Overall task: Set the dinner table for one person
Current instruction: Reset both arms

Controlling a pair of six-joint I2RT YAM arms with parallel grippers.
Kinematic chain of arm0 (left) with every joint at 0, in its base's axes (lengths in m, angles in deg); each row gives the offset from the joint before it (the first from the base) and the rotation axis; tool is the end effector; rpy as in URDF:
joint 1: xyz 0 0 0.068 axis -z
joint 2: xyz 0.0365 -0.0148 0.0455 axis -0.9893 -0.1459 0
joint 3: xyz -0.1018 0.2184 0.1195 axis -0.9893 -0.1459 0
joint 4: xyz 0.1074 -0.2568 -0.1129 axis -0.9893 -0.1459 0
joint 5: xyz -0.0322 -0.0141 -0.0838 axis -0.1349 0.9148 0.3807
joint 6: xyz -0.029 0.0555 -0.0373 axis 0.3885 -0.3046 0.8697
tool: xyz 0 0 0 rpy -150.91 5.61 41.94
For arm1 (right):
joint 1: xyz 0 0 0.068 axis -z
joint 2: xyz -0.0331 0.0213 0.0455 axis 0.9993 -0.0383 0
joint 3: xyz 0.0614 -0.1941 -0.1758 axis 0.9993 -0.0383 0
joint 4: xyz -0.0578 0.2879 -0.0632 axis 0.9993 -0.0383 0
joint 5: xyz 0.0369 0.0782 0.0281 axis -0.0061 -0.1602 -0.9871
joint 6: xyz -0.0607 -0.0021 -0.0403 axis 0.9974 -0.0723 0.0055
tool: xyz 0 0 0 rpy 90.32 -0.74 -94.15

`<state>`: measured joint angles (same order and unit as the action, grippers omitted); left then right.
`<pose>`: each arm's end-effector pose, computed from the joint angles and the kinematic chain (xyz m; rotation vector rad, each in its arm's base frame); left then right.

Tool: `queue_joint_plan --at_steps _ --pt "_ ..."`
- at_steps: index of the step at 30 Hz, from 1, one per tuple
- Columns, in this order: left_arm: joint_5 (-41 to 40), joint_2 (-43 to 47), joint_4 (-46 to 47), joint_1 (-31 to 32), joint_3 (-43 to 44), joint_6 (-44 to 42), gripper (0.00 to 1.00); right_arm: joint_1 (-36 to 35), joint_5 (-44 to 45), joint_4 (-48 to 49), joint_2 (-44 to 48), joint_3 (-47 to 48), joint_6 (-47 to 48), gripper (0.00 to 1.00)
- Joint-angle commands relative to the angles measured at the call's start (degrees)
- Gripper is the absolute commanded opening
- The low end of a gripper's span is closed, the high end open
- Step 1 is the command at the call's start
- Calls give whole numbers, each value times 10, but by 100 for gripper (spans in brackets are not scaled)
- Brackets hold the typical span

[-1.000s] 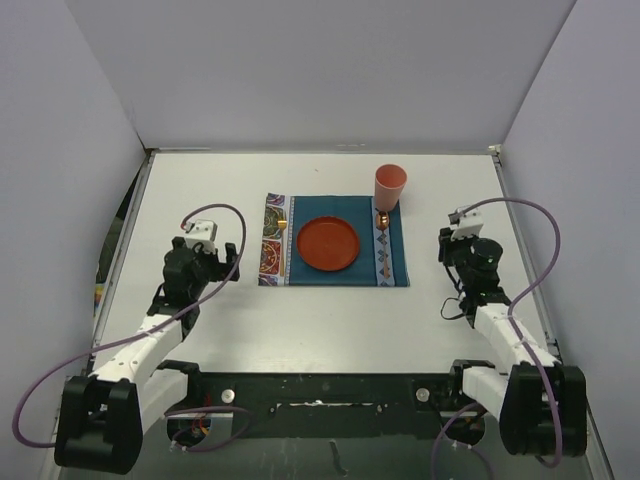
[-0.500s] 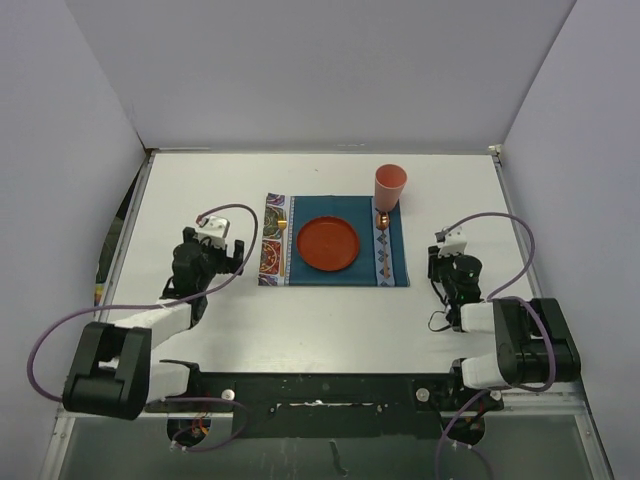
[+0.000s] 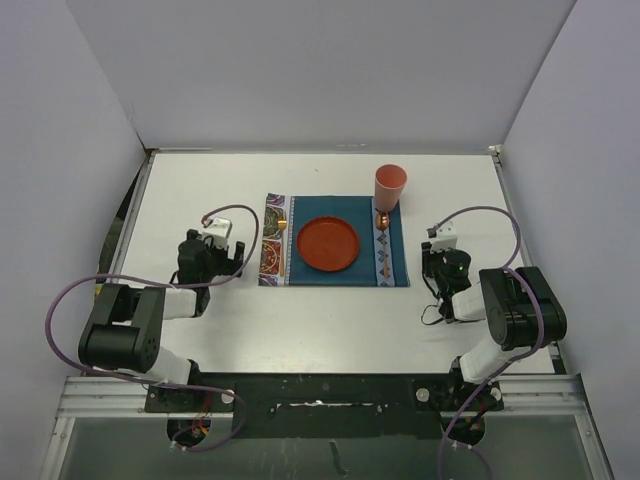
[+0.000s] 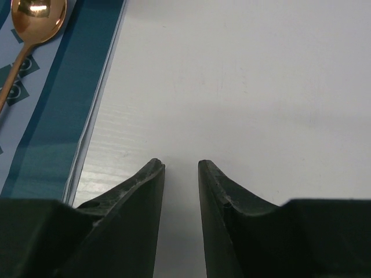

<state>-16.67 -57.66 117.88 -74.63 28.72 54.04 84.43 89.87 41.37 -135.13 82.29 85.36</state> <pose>0.2995 -0.0401 0.0897 0.2911 1.9579 -0.0456 0.2794 0.0145 0.0600 -0.1001 1.9293 -0.0367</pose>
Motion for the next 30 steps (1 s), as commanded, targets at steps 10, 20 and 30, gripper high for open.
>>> queue_joint_plan --at_steps 10,20,30 --pt "154 -66 165 -101 -21 49 98 -7 70 -18 -6 58 -15 37" --pt "98 -70 169 -98 -18 64 98 -5 91 -21 -5 59 -29 98" --pt "97 -70 170 -98 -19 63 98 -5 92 -20 -5 59 -29 98"
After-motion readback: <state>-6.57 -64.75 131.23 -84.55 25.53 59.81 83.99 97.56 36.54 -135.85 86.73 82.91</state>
